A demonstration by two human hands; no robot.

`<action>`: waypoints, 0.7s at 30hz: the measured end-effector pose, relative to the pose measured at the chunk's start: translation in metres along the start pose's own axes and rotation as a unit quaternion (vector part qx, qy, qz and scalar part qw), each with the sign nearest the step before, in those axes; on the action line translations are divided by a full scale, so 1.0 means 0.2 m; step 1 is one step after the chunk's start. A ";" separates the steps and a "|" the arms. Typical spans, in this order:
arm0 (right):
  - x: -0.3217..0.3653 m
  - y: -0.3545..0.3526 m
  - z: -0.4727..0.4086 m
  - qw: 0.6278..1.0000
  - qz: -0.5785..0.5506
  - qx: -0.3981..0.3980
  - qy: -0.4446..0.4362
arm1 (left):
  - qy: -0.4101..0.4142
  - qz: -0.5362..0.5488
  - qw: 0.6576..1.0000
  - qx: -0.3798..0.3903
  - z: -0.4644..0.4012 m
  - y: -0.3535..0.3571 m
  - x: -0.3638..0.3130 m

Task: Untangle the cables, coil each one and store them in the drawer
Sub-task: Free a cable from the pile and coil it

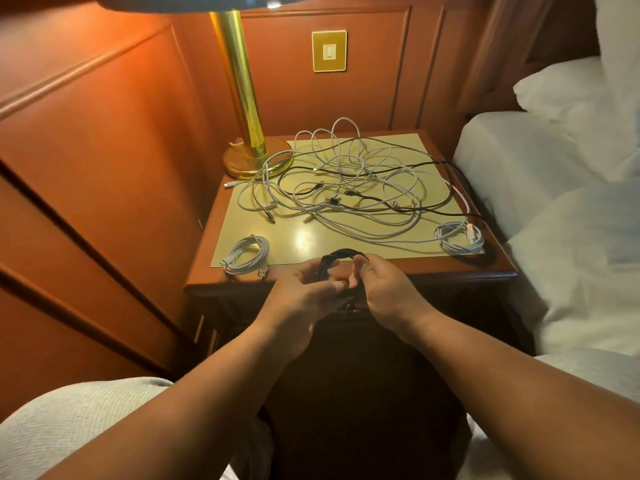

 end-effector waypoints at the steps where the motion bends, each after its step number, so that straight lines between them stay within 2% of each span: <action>1: 0.00 0.00 0.00 1.000 0.010 -0.002 -0.019 | 0.022 -0.037 0.999 -0.004 0.00 0.00 0.00; 4: -0.01 -0.01 0.01 0.996 0.049 -0.012 -0.077 | 0.051 -0.150 0.987 -0.026 0.00 0.00 0.00; 6: -0.03 -0.01 -0.01 0.989 0.089 -0.023 -0.112 | 0.070 -0.244 0.967 -0.019 -0.01 -0.02 0.00; 9: -0.05 -0.03 -0.04 0.984 0.121 -0.034 -0.129 | 0.080 -0.293 0.953 0.002 0.00 -0.01 -0.04; 12: -0.04 -0.05 -0.04 0.984 0.107 -0.052 -0.134 | 0.069 -0.231 0.971 0.000 0.01 -0.01 -0.07; 15: -0.05 -0.06 -0.06 0.982 0.111 -0.083 -0.130 | -0.012 -0.054 0.998 -0.013 -0.02 -0.02 -0.06; 18: -0.06 -0.06 -0.07 0.983 0.107 -0.087 -0.118 | -0.078 0.081 0.993 -0.027 -0.04 -0.02 -0.05; 21: -0.03 -0.07 -0.06 0.991 0.076 -0.081 -0.077 | -0.109 0.077 0.991 -0.007 -0.02 -0.01 -0.05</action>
Point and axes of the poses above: each hand's wrist, its own z-axis away from the middle knuckle, its own y-axis out of the palm, x = y × z, the point moved 1 cm from there along -z, towards the middle knuckle, and after that the axes turned 12 degrees about -x, right-handed, at the moved point
